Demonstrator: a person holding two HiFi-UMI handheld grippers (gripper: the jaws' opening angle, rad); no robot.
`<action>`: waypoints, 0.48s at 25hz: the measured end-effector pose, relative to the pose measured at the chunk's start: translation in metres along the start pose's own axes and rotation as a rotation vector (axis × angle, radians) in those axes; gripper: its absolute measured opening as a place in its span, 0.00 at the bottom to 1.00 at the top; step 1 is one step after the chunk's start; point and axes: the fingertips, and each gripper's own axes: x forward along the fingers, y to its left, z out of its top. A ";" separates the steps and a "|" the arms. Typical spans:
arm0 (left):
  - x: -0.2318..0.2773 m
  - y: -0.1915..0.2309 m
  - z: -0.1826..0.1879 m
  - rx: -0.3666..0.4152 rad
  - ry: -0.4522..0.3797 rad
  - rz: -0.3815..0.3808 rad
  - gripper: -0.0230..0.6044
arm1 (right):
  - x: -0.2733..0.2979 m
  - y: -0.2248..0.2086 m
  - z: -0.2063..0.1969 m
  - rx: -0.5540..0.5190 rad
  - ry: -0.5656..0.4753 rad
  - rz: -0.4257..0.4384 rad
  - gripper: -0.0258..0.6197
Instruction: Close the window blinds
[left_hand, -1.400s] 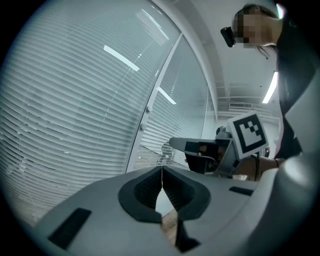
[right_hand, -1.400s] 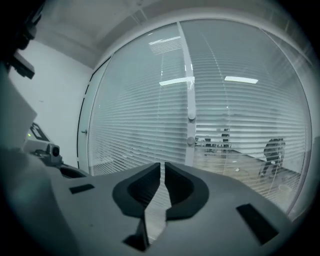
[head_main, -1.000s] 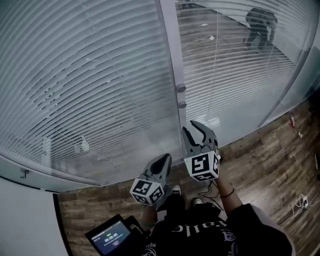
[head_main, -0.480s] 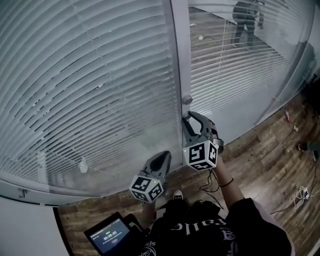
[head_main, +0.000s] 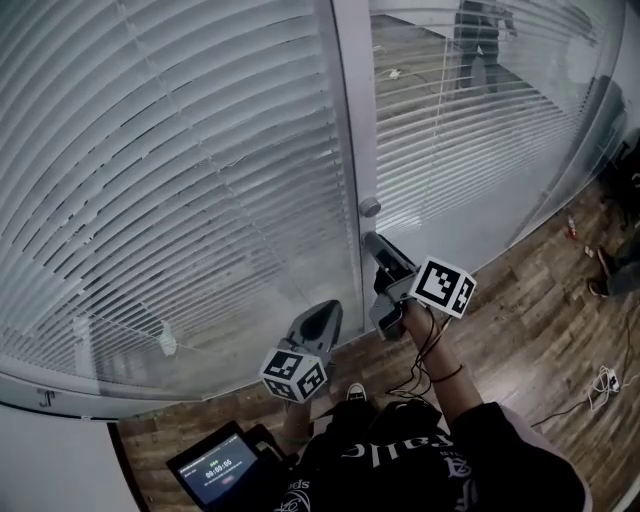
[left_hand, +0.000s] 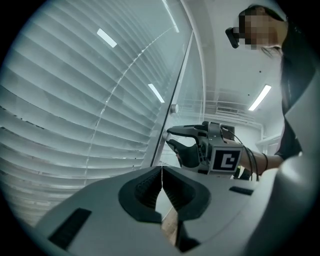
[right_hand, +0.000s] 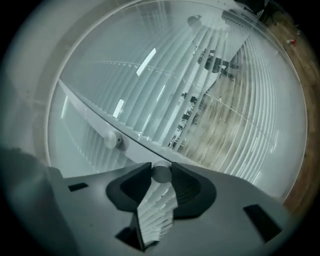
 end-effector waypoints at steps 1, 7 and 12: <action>0.000 0.000 -0.001 0.000 -0.001 0.000 0.04 | -0.002 0.000 0.000 -0.089 -0.003 -0.010 0.25; 0.002 0.005 0.001 -0.002 -0.001 0.003 0.04 | 0.004 0.023 -0.013 -1.233 0.089 -0.237 0.25; 0.000 0.003 -0.003 0.000 0.005 0.018 0.04 | 0.008 0.019 -0.024 -1.661 0.153 -0.339 0.25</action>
